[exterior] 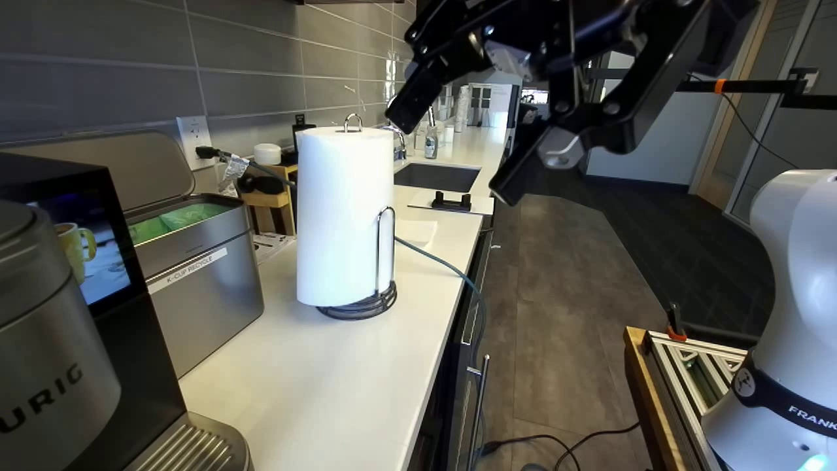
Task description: Open the coffeemaker chamber.
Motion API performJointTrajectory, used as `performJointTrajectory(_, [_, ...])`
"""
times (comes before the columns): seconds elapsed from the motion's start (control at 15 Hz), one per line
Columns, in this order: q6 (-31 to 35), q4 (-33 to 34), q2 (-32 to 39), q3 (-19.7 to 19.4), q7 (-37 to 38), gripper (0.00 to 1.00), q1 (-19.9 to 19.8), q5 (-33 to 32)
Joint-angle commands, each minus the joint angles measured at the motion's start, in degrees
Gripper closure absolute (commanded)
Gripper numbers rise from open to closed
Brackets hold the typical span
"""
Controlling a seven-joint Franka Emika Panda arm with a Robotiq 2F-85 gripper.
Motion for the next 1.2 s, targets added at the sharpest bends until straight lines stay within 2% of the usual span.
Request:
performJointTrajectory(0.0, [-0.2,0.2,0.1,-0.2,0.0,0.0,0.1,-0.1])
performJointTrajectory(0.13, [-0.2,0.2,0.1,-0.3,-0.3,0.0,0.1,0.0])
performJointTrajectory(0.2, [2.7,-0.2,1.0,-0.3,-1.5,0.0,0.8,-0.1])
performJointTrajectory(0.33, [14.1,-1.4,3.6,-0.4,-4.9,0.0,3.1,-0.3])
performJointTrajectory(0.47, [22.7,-2.2,6.8,-2.0,-8.4,0.0,7.0,-0.9])
performJointTrajectory(0.6, [30.6,-2.9,10.2,-4.5,-11.7,0.0,11.2,-2.8])
performJointTrajectory(0.67, [33.3,-2.8,11.9,-4.3,-14.9,0.0,11.5,-2.5])
performJointTrajectory(0.73, [36.2,-2.7,13.5,-5.7,-17.0,0.0,13.7,-3.2])
performJointTrajectory(0.87, [38.5,-1.8,16.3,-6.0,-20.7,0.0,13.7,-6.0])
performJointTrajectory(1.13, [41.5,0.1,20.7,-4.7,-27.7,0.0,10.6,-11.5])
